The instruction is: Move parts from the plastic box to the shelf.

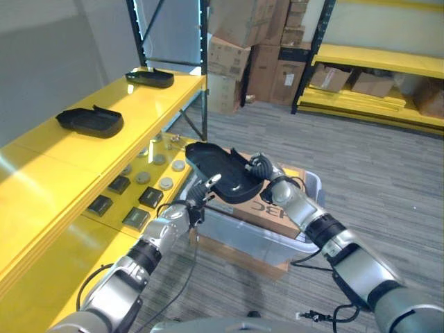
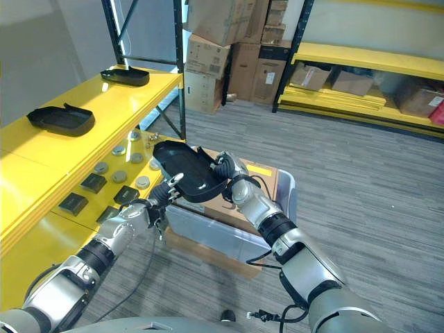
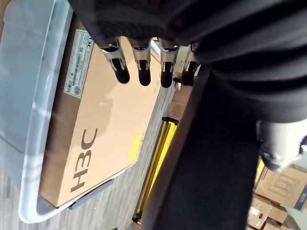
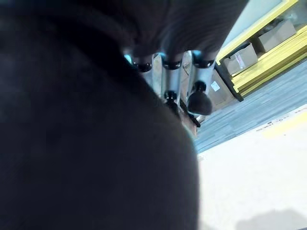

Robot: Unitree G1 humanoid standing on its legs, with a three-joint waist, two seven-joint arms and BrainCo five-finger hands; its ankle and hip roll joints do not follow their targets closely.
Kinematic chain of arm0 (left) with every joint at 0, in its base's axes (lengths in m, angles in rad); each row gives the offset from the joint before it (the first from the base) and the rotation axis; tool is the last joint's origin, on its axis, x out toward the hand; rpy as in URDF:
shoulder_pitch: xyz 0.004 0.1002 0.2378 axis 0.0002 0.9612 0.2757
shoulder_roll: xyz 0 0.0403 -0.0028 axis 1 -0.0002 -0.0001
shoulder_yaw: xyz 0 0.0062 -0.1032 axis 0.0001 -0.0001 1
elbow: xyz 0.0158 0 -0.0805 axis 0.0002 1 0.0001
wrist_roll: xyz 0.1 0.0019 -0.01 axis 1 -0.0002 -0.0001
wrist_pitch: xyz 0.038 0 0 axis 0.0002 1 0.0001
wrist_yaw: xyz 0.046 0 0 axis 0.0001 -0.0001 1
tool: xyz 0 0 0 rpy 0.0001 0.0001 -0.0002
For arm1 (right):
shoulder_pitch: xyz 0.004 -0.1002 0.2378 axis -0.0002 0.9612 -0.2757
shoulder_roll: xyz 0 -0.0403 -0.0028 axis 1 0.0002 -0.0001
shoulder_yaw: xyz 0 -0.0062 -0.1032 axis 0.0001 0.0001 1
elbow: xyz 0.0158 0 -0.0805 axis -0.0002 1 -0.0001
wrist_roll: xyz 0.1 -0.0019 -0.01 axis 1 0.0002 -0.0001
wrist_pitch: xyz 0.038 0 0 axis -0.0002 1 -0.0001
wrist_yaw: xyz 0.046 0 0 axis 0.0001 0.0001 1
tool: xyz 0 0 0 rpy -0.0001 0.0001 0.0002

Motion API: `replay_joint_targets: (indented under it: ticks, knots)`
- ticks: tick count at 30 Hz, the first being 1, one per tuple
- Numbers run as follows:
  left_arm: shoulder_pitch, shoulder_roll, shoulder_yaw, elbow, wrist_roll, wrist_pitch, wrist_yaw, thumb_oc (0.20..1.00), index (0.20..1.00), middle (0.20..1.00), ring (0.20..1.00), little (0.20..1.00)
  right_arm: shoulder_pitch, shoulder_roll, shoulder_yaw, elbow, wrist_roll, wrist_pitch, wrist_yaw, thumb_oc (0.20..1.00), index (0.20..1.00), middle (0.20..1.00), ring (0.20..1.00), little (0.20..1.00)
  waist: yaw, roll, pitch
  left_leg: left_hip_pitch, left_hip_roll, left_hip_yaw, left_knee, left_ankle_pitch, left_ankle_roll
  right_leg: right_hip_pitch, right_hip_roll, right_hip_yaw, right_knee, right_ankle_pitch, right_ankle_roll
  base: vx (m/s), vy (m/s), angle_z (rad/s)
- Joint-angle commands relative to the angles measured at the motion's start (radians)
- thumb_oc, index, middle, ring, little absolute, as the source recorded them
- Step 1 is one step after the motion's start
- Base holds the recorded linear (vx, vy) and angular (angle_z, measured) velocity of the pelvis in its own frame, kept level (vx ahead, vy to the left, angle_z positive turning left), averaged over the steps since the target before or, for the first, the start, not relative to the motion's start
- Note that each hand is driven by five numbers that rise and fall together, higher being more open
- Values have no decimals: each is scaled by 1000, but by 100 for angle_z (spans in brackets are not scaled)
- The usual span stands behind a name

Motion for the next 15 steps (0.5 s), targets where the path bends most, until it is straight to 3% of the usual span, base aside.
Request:
replay_joint_targets:
  ticks: [1,6,15]
  knots:
    - [-133,-60,-103,34,93,-59,-35,200,200,200,200,200,-90,20,10,-21,-7,-120,1,200,200,200,200,200,17,6,-43,-46,12,-28,28,-34,30,43,-67,-22,1,-86,100,1,3,-4]
    - [-156,-46,-126,-7,46,-40,-14,200,200,200,200,200,-97,20,15,-32,7,-106,2,200,200,200,200,200,8,9,-42,-44,13,-22,29,-36,30,40,-66,-14,1,-86,102,0,2,-2]
    - [-162,-60,-119,-21,15,-86,18,200,200,200,200,200,-104,37,15,-18,60,-100,-11,200,200,200,200,200,8,11,-42,-40,12,-23,24,-33,29,42,-65,-15,1,-85,101,0,0,0]
